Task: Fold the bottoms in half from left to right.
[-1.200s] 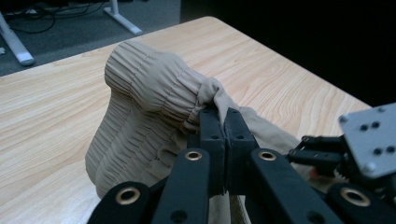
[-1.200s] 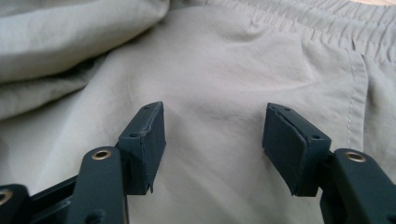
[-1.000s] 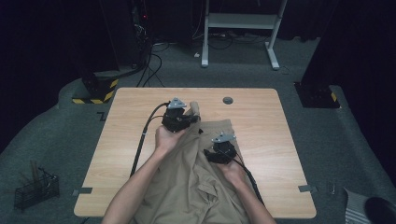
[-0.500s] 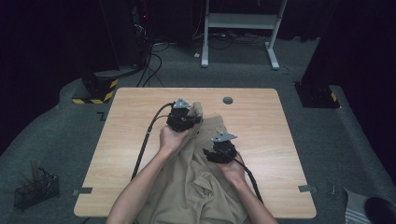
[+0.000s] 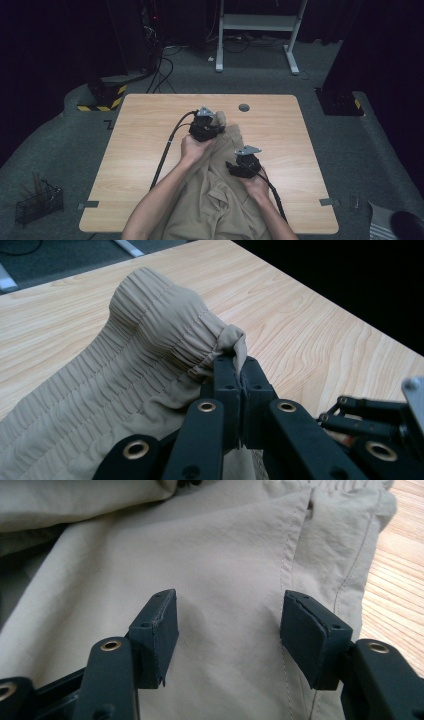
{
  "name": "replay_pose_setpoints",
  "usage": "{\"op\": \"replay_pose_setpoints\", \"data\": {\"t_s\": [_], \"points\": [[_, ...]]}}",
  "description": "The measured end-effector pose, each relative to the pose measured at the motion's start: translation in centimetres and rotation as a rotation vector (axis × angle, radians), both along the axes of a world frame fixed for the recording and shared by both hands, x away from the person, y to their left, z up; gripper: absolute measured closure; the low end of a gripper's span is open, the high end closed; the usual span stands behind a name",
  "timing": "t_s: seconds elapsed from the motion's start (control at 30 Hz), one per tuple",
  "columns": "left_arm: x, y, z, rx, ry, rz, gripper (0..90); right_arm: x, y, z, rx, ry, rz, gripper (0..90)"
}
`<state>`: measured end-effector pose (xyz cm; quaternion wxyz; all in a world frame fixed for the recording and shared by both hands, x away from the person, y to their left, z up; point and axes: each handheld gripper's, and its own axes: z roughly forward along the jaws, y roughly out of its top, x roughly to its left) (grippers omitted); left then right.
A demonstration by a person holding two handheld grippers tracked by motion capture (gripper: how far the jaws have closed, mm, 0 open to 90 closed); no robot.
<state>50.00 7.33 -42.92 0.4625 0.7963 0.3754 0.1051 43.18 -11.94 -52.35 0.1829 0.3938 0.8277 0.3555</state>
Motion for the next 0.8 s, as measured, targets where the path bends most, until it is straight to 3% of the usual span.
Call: {"op": "replay_pose_setpoints", "data": {"t_s": [0.37, 0.57, 0.63, 0.8], "points": [[1.4, -3.4, -1.8, -0.005, 0.046, -0.036, 88.1, 0.0, 0.1, 0.0, 0.003, 0.003, -0.002, 40.3], [2.0, -4.9, -2.9, -0.008, 0.058, -0.081, 86.4, 0.0, 0.1, 0.0, 0.003, 0.002, -0.004, 40.3], [2.2, -5.1, -3.3, 0.008, 0.061, -0.085, 85.1, 0.0, 0.1, 0.0, 0.003, 0.002, -0.004, 40.3], [2.8, -5.6, -5.5, 0.021, 0.127, -0.079, 82.8, -0.1, 0.1, 0.0, 0.0, 0.001, -0.006, 40.2]]}}
